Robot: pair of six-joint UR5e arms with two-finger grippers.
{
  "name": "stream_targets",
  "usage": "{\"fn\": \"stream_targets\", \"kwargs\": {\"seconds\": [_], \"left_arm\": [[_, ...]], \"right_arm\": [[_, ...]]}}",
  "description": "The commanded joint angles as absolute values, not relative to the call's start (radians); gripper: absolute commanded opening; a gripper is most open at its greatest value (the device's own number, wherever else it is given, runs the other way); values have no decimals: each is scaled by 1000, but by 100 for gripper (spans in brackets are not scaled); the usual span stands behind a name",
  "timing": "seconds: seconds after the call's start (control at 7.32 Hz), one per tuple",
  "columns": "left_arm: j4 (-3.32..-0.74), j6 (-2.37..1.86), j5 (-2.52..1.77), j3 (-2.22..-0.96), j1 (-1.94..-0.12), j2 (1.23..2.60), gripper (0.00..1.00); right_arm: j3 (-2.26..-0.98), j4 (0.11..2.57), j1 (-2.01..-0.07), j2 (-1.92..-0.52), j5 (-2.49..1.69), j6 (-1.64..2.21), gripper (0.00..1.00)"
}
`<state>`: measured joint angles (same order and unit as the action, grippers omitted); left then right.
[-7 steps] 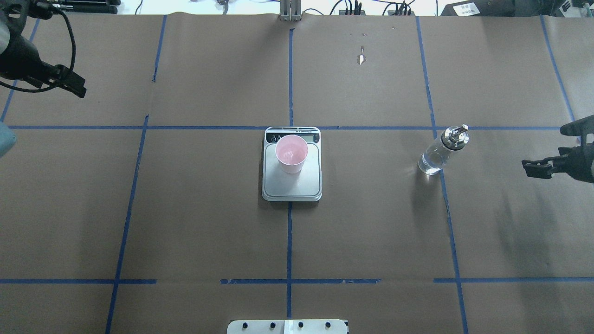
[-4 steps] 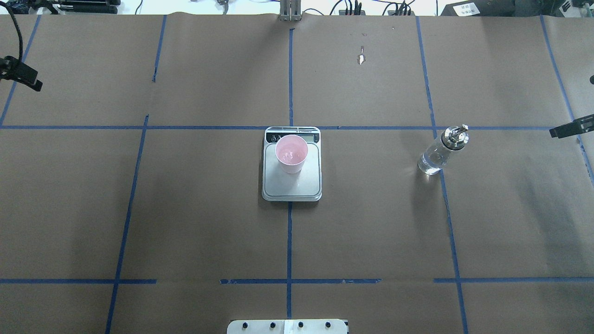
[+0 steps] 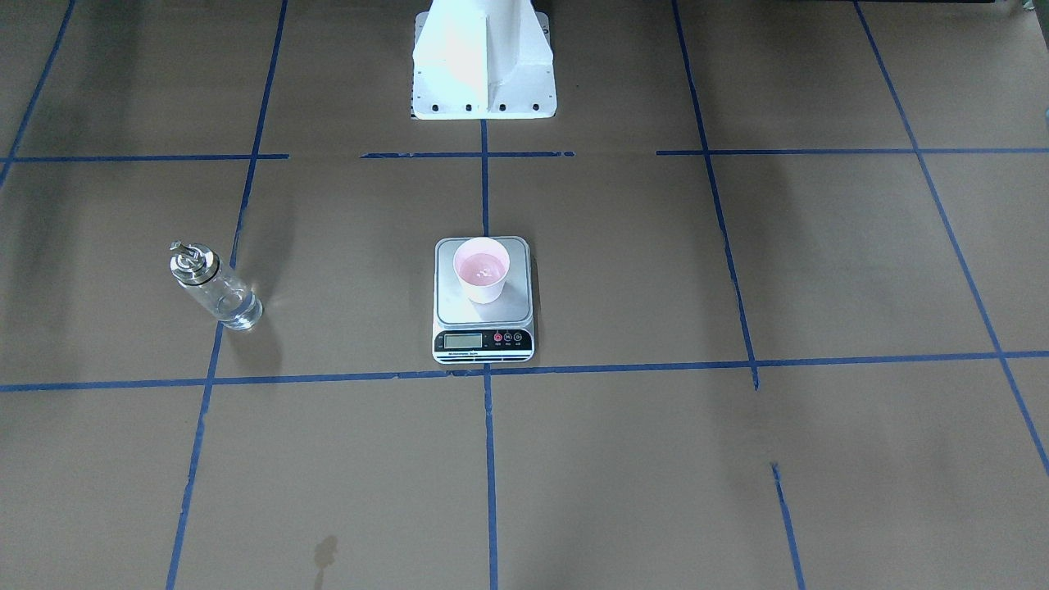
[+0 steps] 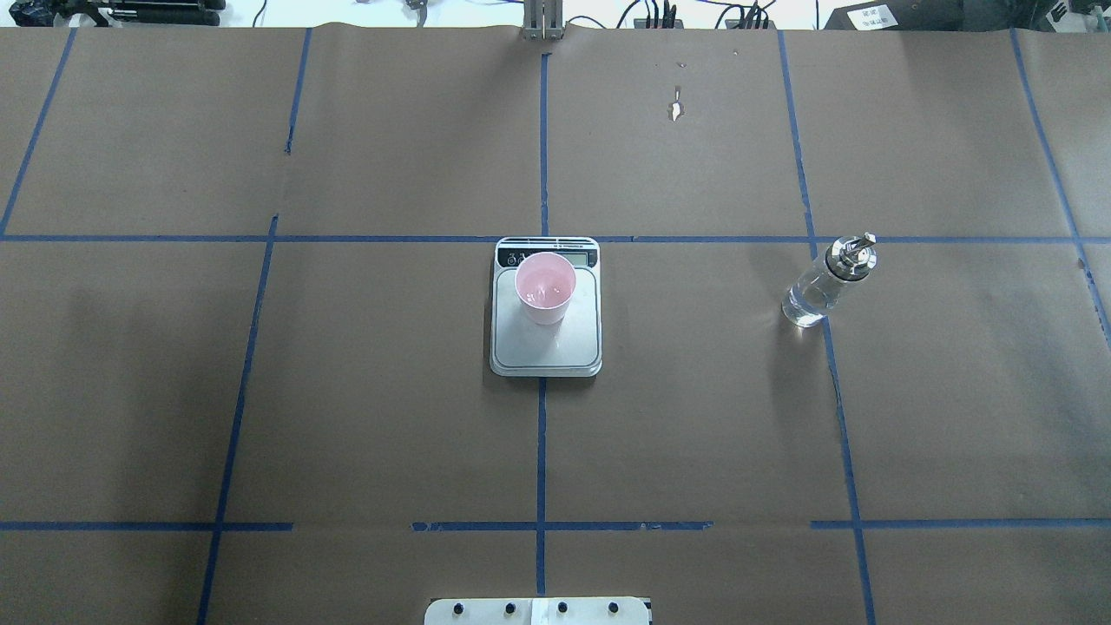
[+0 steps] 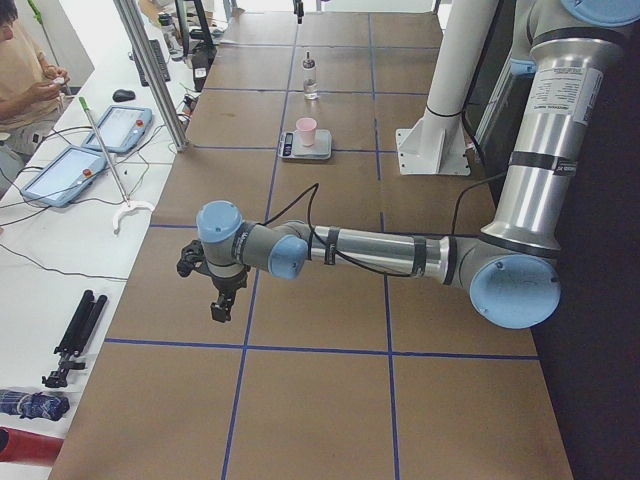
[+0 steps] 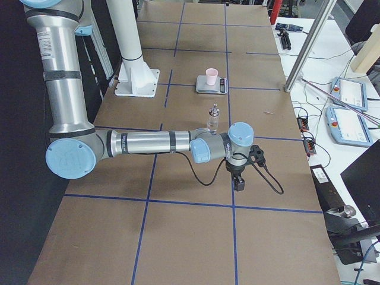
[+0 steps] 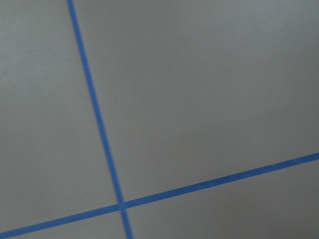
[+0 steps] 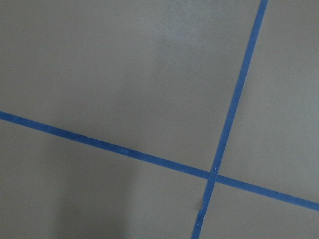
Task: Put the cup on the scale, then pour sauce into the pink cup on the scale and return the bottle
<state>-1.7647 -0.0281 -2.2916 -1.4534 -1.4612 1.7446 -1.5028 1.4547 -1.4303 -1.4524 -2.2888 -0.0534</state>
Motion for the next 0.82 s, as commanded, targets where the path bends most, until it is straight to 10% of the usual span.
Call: {"fn": "stream_targets", "kwargs": {"seconds": [0.0,0.68], "left_arm": [[-1723,-25,-2295,-1436,-1503,1758,100],[-1615,-20,-2298,-1514,-1514,1695,100]], "right_arm": [[-1447,1589,-1448,-1433,-2299,-214,100],[-1454,1658,-1454,-1451,-2348,-213,100]]}}
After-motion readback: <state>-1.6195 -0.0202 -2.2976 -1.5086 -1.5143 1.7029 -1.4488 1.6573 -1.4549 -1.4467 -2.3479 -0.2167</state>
